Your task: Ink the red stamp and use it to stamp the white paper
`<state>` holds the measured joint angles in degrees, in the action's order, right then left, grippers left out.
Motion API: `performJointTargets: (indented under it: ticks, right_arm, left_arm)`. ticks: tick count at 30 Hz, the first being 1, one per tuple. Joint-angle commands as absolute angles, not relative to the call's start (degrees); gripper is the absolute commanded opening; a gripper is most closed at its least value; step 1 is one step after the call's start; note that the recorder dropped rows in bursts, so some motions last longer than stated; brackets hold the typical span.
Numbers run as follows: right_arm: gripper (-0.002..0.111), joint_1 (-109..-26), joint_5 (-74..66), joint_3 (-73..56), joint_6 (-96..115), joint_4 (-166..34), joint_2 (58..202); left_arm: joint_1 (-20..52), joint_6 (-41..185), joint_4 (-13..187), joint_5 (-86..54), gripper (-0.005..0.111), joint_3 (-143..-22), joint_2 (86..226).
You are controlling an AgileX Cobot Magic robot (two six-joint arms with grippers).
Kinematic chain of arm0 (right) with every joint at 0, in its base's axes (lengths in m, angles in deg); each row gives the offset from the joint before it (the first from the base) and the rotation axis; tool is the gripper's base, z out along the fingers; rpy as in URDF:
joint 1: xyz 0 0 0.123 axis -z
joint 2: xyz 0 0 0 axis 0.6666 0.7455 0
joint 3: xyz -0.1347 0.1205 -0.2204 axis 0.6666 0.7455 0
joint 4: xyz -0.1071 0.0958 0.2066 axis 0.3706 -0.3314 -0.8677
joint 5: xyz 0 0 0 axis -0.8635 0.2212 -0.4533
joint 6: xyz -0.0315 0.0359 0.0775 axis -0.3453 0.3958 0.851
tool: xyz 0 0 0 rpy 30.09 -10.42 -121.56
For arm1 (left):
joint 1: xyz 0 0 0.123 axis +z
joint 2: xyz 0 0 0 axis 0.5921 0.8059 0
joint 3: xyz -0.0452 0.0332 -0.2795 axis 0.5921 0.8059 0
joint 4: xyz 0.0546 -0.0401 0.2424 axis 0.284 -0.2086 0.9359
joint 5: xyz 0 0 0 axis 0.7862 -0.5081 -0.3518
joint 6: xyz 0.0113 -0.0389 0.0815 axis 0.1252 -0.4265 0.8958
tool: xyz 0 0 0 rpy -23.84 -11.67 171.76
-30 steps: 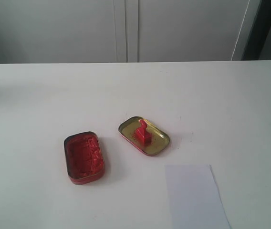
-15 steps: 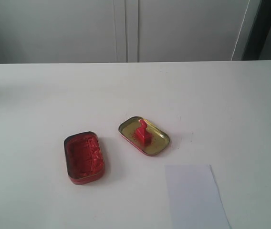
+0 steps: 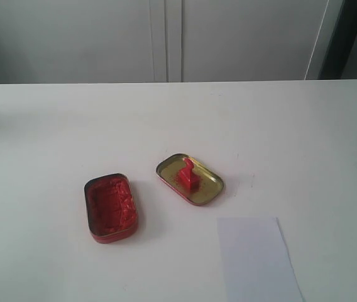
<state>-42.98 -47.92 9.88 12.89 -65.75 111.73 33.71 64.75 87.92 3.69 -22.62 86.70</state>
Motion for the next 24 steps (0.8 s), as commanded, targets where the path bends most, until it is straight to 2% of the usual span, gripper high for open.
performJointTargets:
  ticks: [1,7,24]
  right_arm:
    - [0.0,-43.1,-48.7,8.4,11.9,-66.4,117.4]
    - [0.0,-43.1,-45.0,8.4,11.9,-66.4,120.7]
    - [0.0,-43.1,-47.2,7.6,11.9,-66.4,123.8]
  left_arm:
    - [33.8,64.8,88.2,4.6,0.0,-22.1,86.4]
    - [33.8,64.8,88.2,4.6,0.0,-22.1,86.4]
    - [33.8,64.8,88.2,4.6,0.0,-22.1,86.4]
